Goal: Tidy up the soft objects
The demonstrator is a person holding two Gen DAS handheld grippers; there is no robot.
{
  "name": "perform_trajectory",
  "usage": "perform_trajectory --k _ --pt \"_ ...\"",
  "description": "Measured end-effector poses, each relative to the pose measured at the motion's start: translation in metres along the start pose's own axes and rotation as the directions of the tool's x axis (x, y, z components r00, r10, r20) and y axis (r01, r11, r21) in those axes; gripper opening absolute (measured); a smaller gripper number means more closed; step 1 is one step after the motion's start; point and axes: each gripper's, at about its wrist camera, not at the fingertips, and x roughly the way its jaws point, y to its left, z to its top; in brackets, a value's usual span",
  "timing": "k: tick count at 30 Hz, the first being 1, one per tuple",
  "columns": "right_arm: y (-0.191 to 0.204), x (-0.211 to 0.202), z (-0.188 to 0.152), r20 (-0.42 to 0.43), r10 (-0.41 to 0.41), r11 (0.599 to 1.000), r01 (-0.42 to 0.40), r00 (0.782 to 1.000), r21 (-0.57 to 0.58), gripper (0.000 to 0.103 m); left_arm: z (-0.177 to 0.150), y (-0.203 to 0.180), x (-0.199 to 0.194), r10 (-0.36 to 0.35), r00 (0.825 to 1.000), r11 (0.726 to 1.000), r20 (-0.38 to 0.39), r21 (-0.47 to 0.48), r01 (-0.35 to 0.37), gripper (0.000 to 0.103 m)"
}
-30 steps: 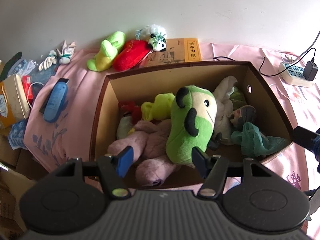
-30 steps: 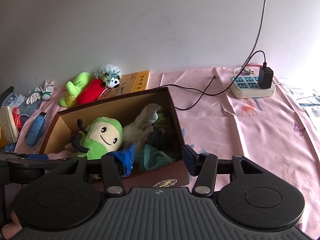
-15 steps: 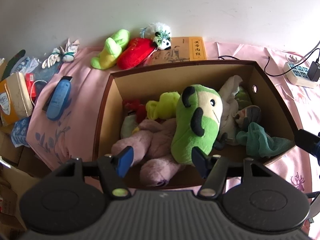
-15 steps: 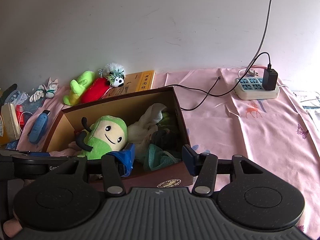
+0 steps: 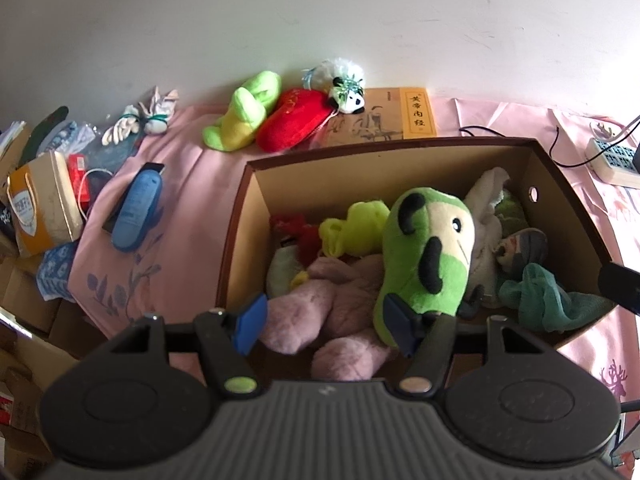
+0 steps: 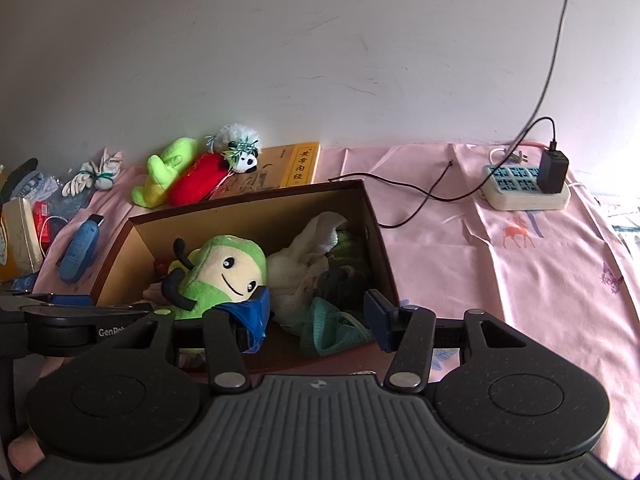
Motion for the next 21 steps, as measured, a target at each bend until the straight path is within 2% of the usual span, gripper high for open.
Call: perform_trajectory --k 10,15,21 --pt "0.011 0.005 0.009 0.003 0.004 1.000 -0.004 1.000 -0.022 0.037 0.001 0.003 -0.002 -0.006 1.000 1.000 0.020 0.004 0.006 0.066" --pt "0.013 0.009 0.010 -0.003 -0.044 0.998 0.044 0.999 -0.039 0.037 0.001 0.001 -0.001 -0.034 0.999 0.999 0.011 0.016 0.034 0.066" --pt "0.011 0.011 0.011 -0.011 -0.060 0.998 0.060 0.998 -0.022 0.037 0.000 0.001 0.003 -0.013 1.000 1.000 -0.004 0.010 0.013 0.066"
